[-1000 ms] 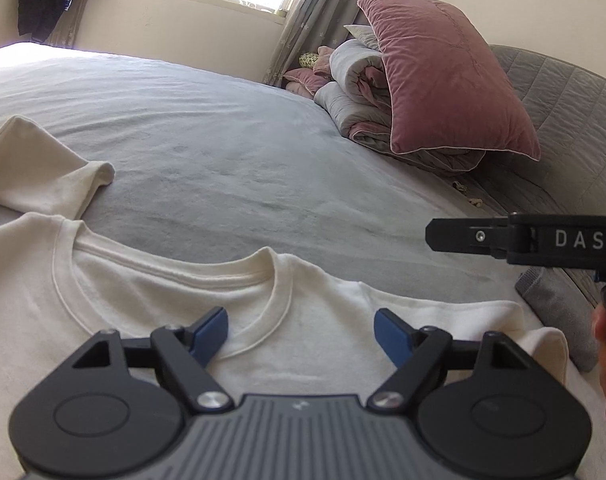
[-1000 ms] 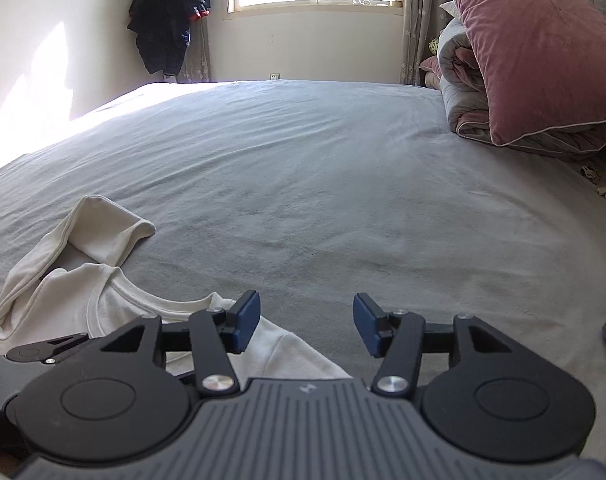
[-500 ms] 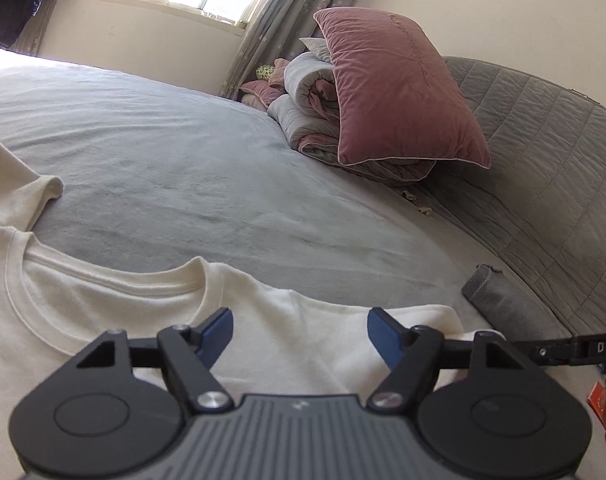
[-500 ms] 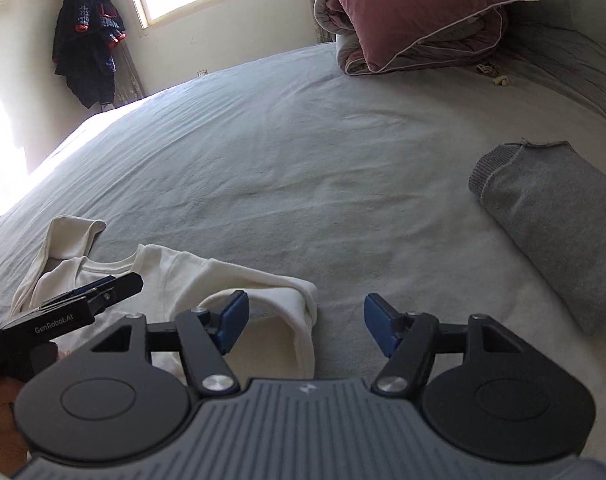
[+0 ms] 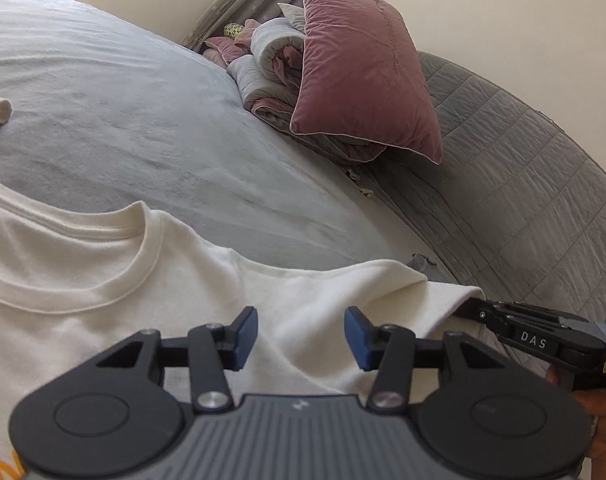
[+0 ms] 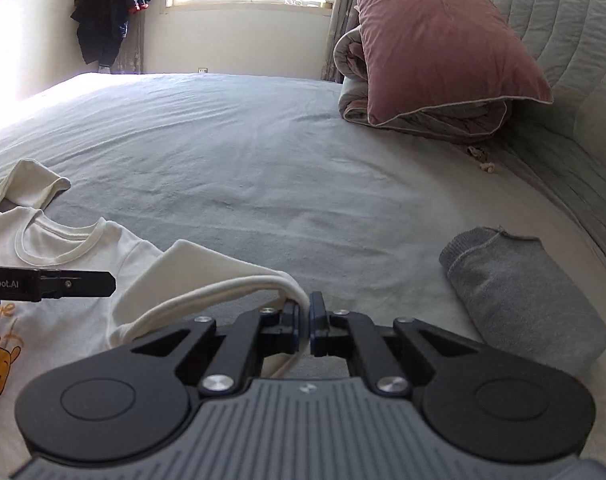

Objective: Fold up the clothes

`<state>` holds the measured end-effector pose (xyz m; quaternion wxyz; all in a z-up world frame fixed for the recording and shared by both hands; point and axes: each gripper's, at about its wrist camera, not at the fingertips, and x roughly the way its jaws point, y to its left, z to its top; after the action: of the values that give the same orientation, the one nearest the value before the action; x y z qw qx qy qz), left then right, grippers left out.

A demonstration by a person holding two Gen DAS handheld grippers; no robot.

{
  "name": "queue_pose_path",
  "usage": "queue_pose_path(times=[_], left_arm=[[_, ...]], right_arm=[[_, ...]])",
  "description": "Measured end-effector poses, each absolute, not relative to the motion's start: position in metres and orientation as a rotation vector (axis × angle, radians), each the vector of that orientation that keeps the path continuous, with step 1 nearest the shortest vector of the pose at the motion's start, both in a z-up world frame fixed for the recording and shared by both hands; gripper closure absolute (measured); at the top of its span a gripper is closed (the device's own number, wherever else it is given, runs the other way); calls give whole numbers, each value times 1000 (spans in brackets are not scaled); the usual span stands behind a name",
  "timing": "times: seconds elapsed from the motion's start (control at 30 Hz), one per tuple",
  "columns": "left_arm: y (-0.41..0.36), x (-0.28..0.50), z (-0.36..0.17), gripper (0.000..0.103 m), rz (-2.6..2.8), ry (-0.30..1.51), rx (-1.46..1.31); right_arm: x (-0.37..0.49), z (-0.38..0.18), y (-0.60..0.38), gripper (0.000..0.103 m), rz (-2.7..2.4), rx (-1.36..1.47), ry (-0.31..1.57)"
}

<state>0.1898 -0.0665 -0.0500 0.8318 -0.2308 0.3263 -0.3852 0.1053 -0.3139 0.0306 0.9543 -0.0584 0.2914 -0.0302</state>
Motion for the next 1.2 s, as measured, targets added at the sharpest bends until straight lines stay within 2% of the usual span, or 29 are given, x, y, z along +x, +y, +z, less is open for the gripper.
queue_pose_path(times=[0.2,0.33,0.47,0.57,0.6,0.67,0.7,0.73,0.9,1.1,1.17,1.2], left_arm=[[-39,195,-52,48,-873,670,-689],[-28,197,-52,48,-882,653,-764],[-33,197,-55,47,-863,684,-724],[-40,199,-58,47,-849,720,-677],[-43,199,-59,47,-835,734,-647],[-46,199,-60,48,-812,746,-609],[-47,199,-60,48,-806,748,-600],[-47,199,-60,48,-801,750,-591],[-46,201,-61,47,-795,749,-596],[-43,200,-63,47,-785,744,-605],[-42,200,-63,47,-783,742,-609],[-42,200,-63,47,-781,741,-610]], right_arm=[[99,46,-270,99,118,-166,518],[106,23,-239,98,268,-139,605],[115,-11,-214,97,344,-168,708],[114,-21,-212,91,366,-165,755],[111,-19,-213,85,378,-164,759],[105,-5,-218,62,419,-156,760],[101,2,-223,44,431,-140,748],[98,9,-230,40,430,-117,732],[97,27,-280,40,300,-7,690],[110,-14,-322,40,156,189,859],[109,-25,-326,51,175,267,894],[107,-27,-326,68,197,299,898]])
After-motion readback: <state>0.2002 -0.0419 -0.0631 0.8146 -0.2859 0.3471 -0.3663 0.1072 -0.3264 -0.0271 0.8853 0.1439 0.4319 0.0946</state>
